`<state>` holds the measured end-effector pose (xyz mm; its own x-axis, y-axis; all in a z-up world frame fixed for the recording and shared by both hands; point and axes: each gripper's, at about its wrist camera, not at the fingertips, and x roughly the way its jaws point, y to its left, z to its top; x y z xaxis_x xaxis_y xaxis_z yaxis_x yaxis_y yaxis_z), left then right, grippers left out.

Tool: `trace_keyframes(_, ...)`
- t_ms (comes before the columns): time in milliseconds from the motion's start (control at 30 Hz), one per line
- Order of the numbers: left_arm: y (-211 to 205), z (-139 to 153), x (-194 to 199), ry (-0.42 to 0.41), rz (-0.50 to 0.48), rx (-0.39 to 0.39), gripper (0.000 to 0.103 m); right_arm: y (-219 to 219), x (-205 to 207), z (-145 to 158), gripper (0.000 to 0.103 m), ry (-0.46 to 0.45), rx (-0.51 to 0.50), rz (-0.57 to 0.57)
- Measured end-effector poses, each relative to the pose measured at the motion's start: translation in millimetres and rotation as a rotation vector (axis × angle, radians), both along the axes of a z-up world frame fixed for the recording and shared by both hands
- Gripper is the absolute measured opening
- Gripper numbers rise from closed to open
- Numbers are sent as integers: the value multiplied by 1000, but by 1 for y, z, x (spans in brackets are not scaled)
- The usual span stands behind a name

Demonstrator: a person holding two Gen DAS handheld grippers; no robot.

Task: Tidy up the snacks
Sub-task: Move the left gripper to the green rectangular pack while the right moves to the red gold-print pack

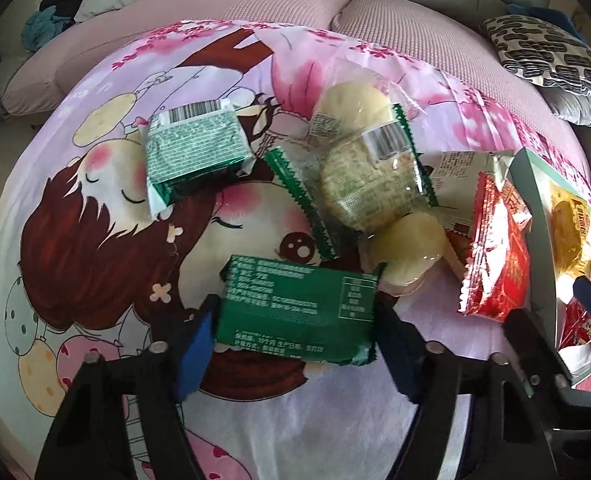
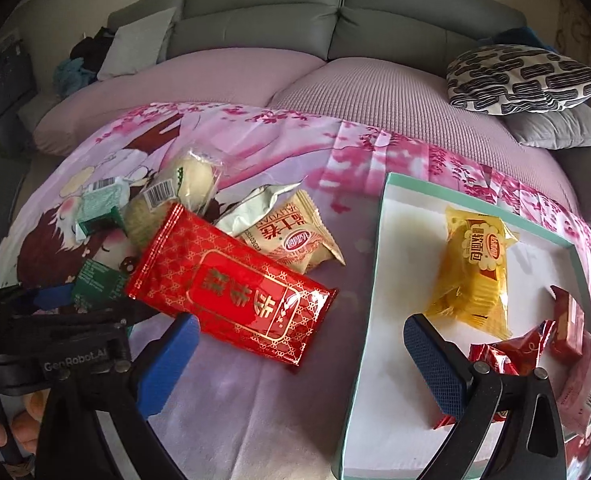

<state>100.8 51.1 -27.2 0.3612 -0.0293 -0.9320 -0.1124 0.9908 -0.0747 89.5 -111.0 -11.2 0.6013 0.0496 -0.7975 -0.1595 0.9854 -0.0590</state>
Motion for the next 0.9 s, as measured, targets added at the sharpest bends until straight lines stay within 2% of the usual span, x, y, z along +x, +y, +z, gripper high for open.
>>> trace_keyframes(133,-2,0,3,-16,7,-11,66,0,1,-1,103,3,1,2)
trace_keyframes(367,7,4,-4,-12,25,-22,66,8,3,-1,100,-4,-6,40)
trace_keyframes(633,23,6,-8,-13,73,-41,66,24,4,-8,95,0,-84,121)
trace_keyframes(900,27,7,-11,-11,77,-37,67,35,8,-14,94,9,-104,169)
